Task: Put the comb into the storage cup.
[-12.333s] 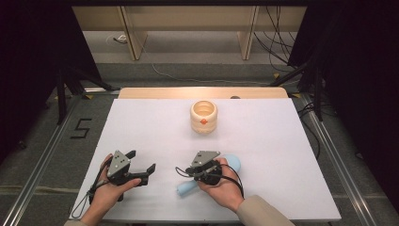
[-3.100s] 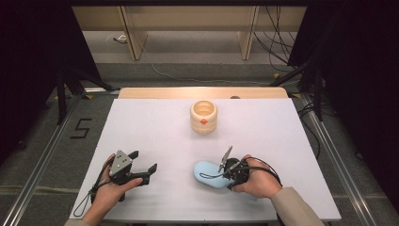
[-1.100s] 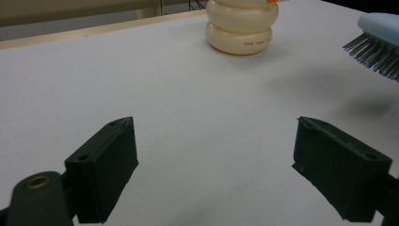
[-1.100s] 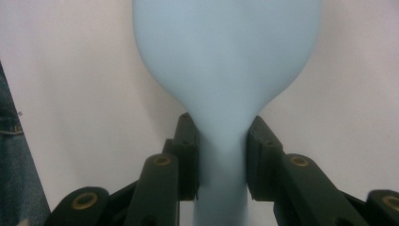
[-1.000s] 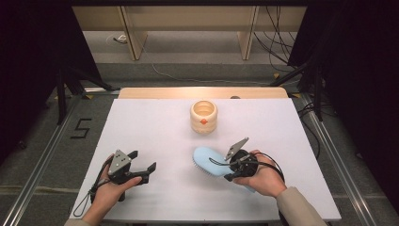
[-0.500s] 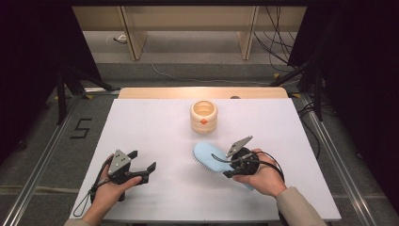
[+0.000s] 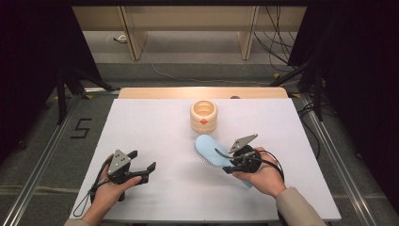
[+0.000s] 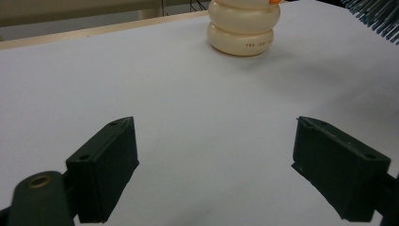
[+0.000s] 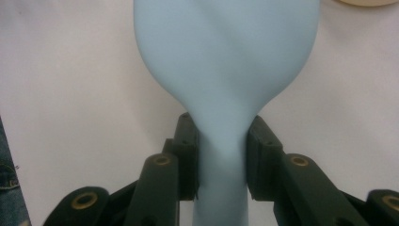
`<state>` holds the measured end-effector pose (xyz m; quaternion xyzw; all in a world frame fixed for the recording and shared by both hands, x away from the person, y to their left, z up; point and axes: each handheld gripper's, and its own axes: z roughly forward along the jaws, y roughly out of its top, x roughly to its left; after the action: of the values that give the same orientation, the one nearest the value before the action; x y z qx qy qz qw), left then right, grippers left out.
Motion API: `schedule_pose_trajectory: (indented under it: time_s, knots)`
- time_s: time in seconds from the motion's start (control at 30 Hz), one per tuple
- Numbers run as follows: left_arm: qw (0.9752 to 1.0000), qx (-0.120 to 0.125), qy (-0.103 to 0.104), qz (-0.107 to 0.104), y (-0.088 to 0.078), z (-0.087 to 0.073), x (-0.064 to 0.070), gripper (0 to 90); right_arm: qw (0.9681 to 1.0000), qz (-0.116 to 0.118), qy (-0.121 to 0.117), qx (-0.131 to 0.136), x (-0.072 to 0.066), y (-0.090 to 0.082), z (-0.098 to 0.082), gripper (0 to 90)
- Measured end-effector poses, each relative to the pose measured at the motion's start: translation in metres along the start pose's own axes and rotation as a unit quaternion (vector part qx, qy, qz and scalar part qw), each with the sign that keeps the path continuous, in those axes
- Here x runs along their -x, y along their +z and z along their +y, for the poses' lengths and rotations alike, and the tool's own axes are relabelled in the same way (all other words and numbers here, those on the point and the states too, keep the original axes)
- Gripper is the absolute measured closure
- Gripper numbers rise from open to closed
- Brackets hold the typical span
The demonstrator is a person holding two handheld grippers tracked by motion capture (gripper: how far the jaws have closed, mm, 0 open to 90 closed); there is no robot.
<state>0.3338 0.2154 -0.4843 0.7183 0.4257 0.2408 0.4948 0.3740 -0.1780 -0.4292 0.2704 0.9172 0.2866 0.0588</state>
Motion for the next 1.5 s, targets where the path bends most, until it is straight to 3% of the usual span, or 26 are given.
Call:
schedule_pose_trajectory:
  time_s: [0.53, 1.2, 1.5]
  knots:
    - [1.0000, 0.002, -0.001, 0.002, -0.0003, 0.0003, -0.0002, 14.0, 0.9974, -0.021, 0.032, 0.061, 0.0040, -0.0088, 0.0000, 70.2]
    - [1.0000, 0.004, -0.001, 0.004, -0.0005, 0.0008, -0.0004, 14.2, 0.9953, -0.028, 0.046, 0.081, 0.0057, -0.0096, -0.0007, 70.2]
    - [1.0000, 0.004, -0.001, 0.002, -0.0002, 0.0008, 0.0002, 14.5, 0.9915, -0.030, 0.063, 0.110, 0.0033, -0.0053, 0.0021, 70.1]
